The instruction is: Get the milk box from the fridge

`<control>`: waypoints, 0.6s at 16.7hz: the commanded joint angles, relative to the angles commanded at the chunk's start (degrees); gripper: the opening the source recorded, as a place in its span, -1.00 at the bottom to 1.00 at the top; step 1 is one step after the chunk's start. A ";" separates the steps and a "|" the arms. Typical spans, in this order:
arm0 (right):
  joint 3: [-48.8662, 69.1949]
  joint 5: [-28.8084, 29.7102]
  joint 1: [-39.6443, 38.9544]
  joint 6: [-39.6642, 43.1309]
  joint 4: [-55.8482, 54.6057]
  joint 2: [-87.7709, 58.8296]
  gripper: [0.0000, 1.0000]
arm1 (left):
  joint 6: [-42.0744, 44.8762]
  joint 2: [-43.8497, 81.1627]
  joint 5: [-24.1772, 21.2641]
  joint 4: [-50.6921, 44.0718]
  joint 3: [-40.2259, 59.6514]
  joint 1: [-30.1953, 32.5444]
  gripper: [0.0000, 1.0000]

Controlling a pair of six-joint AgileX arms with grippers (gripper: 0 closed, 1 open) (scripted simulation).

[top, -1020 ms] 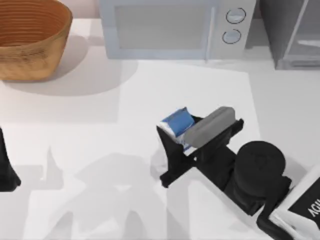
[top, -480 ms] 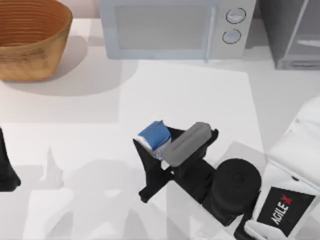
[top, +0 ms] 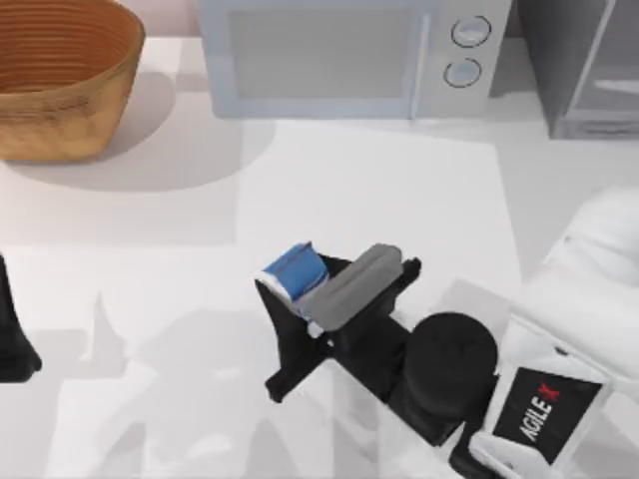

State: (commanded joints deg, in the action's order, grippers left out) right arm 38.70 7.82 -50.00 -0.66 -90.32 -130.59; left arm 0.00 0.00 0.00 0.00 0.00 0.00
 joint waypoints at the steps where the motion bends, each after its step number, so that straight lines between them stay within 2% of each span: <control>1: 2.18 -0.09 0.15 0.01 0.89 -1.25 -1.00 | 0.00 0.00 0.00 0.00 0.00 0.00 1.00; 5: 11.23 -0.71 0.57 -0.16 4.08 -5.26 -1.00 | 0.00 0.00 0.00 0.00 0.00 0.00 1.00; 10: 12.72 -0.87 0.73 -0.15 4.88 -5.94 -1.00 | 0.00 0.00 0.00 0.00 0.00 0.00 1.00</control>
State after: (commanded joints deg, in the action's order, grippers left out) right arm 51.41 6.95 -49.27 -0.81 -85.44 -136.53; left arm 0.00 0.00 0.00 0.00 0.00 0.00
